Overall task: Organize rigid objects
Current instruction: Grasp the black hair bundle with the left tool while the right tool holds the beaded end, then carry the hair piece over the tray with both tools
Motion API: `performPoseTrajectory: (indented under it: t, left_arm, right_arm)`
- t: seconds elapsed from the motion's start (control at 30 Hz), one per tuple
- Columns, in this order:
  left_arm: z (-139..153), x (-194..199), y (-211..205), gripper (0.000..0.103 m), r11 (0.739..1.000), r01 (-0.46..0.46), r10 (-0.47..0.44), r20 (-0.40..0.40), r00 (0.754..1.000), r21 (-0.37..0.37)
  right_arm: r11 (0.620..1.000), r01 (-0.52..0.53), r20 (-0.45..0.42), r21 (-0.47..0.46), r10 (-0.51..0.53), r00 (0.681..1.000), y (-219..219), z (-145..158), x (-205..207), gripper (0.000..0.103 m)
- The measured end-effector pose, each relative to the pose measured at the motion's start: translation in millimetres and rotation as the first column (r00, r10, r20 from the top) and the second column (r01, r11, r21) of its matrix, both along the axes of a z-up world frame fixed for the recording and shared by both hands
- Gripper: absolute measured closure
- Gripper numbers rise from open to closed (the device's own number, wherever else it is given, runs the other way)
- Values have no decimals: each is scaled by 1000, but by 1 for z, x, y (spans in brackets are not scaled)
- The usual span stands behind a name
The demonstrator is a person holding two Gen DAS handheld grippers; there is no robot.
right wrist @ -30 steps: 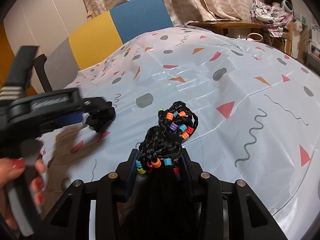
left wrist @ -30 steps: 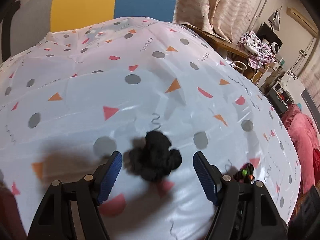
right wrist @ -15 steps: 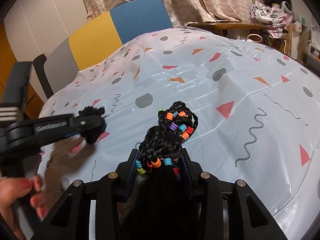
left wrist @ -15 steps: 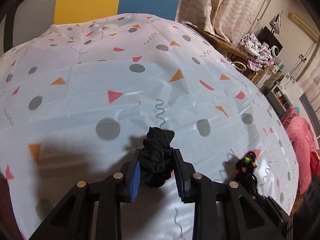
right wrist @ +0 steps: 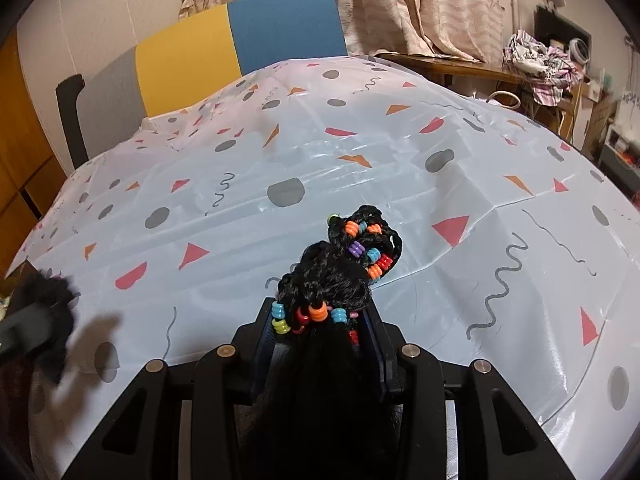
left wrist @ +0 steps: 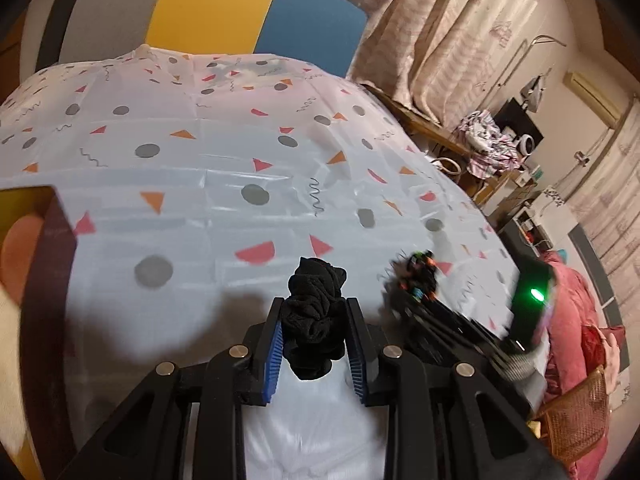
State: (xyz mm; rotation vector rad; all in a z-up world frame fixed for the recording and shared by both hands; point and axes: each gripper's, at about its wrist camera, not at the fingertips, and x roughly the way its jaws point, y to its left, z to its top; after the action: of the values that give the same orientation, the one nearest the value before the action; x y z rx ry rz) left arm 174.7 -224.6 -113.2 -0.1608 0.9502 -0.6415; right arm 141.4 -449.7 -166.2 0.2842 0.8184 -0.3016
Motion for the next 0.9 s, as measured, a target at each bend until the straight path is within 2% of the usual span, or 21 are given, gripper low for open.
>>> performPoseTrajectory:
  t: [0.2,0.4,0.7,0.9]
  left_arm:
    - [13,-33,28,75,999,25,-24,19,1000,-20]
    - [25,-56,75,75,999,-12,13,43,999,-34]
    - [32,-81,167,75,992,-123,125,66,990,-40]
    - [22,-89,229,75,973,-230,231,41,972,-32]
  right_arm:
    - [999,-1,-23,-45,0,1000,6,0,3,63]
    - [999,3,-21,-52,-4,1000,7,0,2,65]
    - [993,4,-36,-120,-8,999,16,2,3,67]
    - [984,-10,-24,-179,5,1000,26,7,2,67]
